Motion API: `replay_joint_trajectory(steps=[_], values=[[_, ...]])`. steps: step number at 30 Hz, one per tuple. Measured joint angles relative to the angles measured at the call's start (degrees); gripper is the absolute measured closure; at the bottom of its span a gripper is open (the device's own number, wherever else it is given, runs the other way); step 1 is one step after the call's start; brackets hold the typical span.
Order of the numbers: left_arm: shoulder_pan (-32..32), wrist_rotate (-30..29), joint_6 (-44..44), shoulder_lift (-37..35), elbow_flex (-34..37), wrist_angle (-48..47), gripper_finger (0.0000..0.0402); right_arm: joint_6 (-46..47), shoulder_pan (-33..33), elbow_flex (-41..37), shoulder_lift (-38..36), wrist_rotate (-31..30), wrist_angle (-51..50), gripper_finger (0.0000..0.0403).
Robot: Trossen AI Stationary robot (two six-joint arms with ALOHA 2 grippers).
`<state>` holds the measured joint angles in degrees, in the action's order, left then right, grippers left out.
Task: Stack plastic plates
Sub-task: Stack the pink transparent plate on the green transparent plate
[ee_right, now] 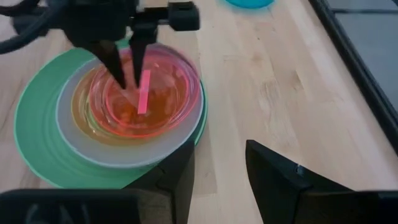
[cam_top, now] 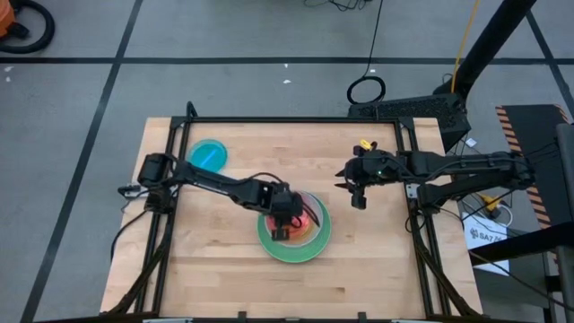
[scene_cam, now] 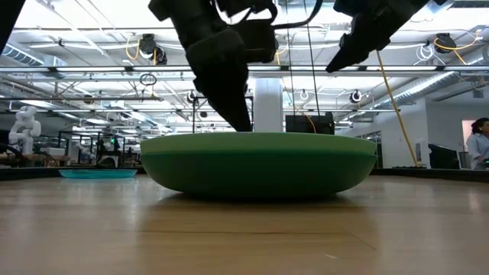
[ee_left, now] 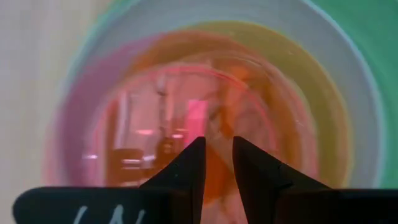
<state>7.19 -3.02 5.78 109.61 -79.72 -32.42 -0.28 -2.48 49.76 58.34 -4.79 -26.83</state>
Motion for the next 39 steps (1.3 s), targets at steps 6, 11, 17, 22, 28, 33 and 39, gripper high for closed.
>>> replay_joint_trajectory(steps=[6,11,17,22,28,33,39], values=[[0.5,4.6,2.3,1.8,0.0,1.3,0.0314,-0.4,0.0,0.0,3.6,0.2,2.4,0.0268],[1.1,4.8,2.9,1.8,0.0,2.5,0.0314,-1.9,0.0,0.0,5.6,0.3,3.5,0.0268],[1.2,4.3,2.0,2.5,0.0,4.5,0.0314,-3.3,-0.1,0.0,6.0,0.3,5.5,0.0268],[1.1,5.8,2.3,4.2,-0.1,5.8,0.0314,-3.4,-0.1,0.0,6.0,0.3,5.6,0.0268],[1.1,7.6,3.4,4.0,0.0,5.7,0.0314,-3.4,-0.1,0.0,6.0,0.3,5.2,0.0268],[1.2,10.3,6.1,3.4,0.0,5.3,0.0314,-3.4,-0.1,0.0,6.0,0.3,5.3,0.0268],[1.8,11.5,8.0,3.6,0.0,6.2,0.0314,-3.4,-0.1,0.0,6.0,0.3,5.4,0.0268]])
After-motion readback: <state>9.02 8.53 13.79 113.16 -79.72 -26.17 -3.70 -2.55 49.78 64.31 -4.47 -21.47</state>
